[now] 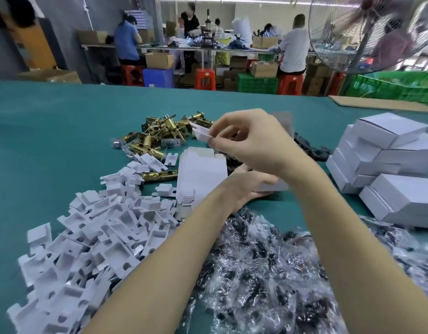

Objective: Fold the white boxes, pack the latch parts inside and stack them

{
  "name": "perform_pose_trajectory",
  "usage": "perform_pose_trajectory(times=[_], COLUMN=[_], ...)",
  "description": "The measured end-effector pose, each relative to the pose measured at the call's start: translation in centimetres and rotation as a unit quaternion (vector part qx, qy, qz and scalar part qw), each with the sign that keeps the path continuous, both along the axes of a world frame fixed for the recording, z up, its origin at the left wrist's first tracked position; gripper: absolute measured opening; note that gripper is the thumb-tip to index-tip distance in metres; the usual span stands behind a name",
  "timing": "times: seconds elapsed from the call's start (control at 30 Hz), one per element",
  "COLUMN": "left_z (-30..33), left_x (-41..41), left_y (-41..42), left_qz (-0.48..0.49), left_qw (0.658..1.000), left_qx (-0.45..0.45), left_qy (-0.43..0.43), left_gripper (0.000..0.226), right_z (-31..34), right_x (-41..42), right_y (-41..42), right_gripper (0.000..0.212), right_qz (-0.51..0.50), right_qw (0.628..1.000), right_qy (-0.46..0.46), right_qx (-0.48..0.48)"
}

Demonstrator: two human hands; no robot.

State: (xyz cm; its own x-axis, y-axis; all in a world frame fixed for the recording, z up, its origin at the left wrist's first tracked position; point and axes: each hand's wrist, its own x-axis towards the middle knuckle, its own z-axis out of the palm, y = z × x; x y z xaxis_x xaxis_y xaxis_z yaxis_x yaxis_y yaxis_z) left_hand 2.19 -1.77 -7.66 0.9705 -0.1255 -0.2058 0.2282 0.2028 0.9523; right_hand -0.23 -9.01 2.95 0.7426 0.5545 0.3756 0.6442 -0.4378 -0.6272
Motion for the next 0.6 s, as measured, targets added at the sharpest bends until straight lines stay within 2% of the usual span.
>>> perform_pose_trajectory(times=[0.17, 0.27, 0.37, 0.5, 0.6], left_z=[-0.1, -0.2, -0.1, -0.5, -0.6], left_x=[0.3, 0.3, 0.2, 0.3, 0.3], left_y=[-0.3, -0.2, -0.1, -0.2, -0.3], left_qz=[-0.01, -0.026, -0.023, -0.002, 0.006], left_qw=[0.999, 0.999, 0.999, 0.999, 0.998], left_qx=[0.039, 0.037, 0.03, 0.044, 0.049], left_qy=[0.003, -0.003, -0.009, -0.023, -0.025], left_gripper=[0.052, 0.043, 0.036, 0.056, 0.059], right_z=[1.4, 1.5, 1.9, 2.6, 3.0], right_x=[1.2, 1.5, 1.2, 0.5, 0.1], right_y=[-7.4, -9.9, -10.9, -10.9, -10.4], right_gripper=[0.01, 0.009, 0.015, 0.016, 0.019], right_qz=[-0.103, -0.161, -0.173, -0.186, -0.194], right_qw=[0.993, 0.983, 0.98, 0.974, 0.971], right_qy=[-0.006, -0.082, -0.09, -0.133, -0.132], right_qx=[0.05, 0.029, 0.037, -0.011, -0.044])
